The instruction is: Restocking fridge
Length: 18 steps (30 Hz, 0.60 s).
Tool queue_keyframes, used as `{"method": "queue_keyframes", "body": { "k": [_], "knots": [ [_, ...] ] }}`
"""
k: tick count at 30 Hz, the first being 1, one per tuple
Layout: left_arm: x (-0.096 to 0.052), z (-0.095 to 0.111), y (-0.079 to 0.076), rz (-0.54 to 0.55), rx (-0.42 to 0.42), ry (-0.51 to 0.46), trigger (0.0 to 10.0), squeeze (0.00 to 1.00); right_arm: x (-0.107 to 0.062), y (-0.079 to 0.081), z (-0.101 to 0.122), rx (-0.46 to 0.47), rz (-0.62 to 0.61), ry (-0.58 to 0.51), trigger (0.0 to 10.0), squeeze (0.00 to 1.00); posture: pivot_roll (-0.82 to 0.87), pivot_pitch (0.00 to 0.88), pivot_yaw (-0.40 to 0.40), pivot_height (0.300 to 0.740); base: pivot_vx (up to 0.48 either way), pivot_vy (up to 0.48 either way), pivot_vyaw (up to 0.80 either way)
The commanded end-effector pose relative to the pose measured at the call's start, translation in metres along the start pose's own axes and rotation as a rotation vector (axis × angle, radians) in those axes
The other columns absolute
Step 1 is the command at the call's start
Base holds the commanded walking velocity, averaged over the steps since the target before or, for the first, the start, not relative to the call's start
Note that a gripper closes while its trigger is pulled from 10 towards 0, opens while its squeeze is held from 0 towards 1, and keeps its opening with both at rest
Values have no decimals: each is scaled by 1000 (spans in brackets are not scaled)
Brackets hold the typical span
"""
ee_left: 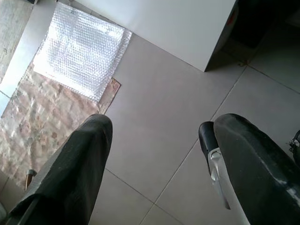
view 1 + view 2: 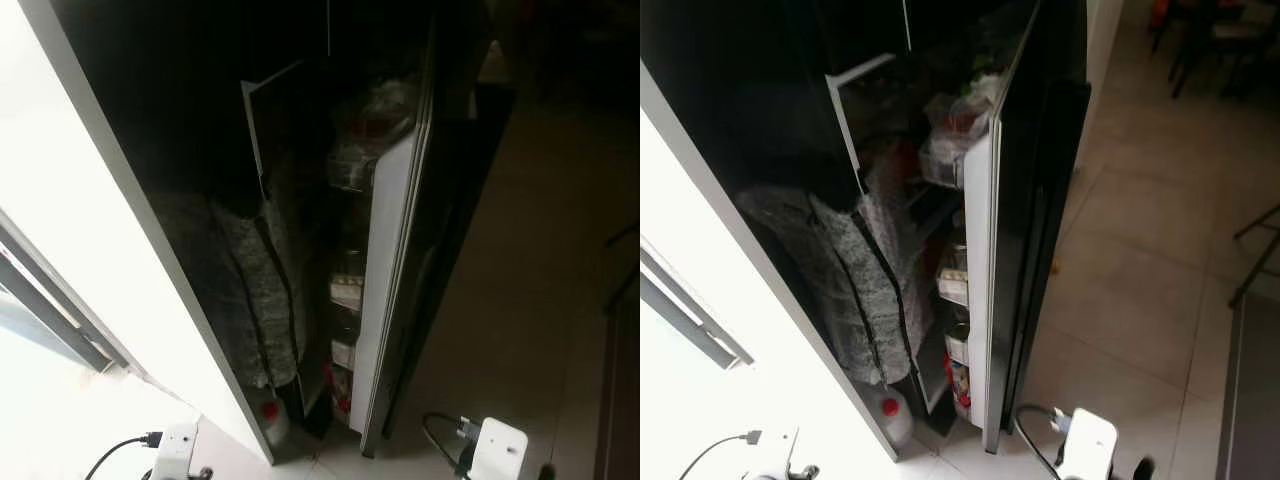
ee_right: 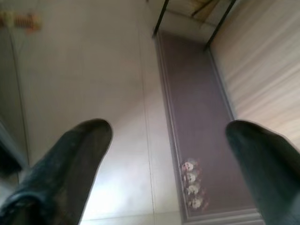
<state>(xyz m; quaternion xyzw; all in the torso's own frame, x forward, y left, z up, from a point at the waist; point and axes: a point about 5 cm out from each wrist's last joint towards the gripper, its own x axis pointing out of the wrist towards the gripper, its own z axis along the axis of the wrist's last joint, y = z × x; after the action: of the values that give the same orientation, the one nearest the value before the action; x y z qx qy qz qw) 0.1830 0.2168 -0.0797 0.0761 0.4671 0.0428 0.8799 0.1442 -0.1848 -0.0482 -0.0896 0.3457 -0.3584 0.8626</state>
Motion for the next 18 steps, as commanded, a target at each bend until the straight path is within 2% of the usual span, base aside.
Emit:
{"method": "queue_keyframes", "body": {
  "k": [1, 2, 3, 5, 8, 11, 18],
  "knots": [
    [0, -3, 2, 2, 28, 19, 10000, 0, 11, -16, -32, 46, -1, 156, 10000, 0, -239, 12, 63, 740, 0, 0, 0],
    [0, -3, 2, 2, 27, 16, 10000, 0, 57, -79, -32, 108, -94, 184, 10000, 0, -239, 12, 63, 740, 0, 0, 0],
    [0, -2, 2, 2, 27, 15, 10000, 0, 61, -86, -31, 115, -113, 181, 10000, 0, -237, 10, 63, 740, 0, 0, 0],
    [0, -2, 2, 1, 27, 14, 10000, 0, 62, -90, -29, 124, -134, 169, 10000, 0, -237, 10, 63, 740, 0, 0, 0],
    [0, -2, 2, 0, 25, 12, 10000, 0, 65, -104, -27, 129, -190, 139, 10000, 0, -240, 12, 60, 740, 0, 0, 0],
    [0, -3, 1, -2, 25, 13, 10000, 0, 67, -108, -26, 121, -213, 125, 10000, 0, -240, 11, 59, 740, 0, 0, 0],
    [0, -3, 1, -3, 23, 16, 10000, 0, 75, -118, -19, 148, -200, 72, 10000, 0, -241, 12, 57, 740, 0, 0, 0]
  ]
}}
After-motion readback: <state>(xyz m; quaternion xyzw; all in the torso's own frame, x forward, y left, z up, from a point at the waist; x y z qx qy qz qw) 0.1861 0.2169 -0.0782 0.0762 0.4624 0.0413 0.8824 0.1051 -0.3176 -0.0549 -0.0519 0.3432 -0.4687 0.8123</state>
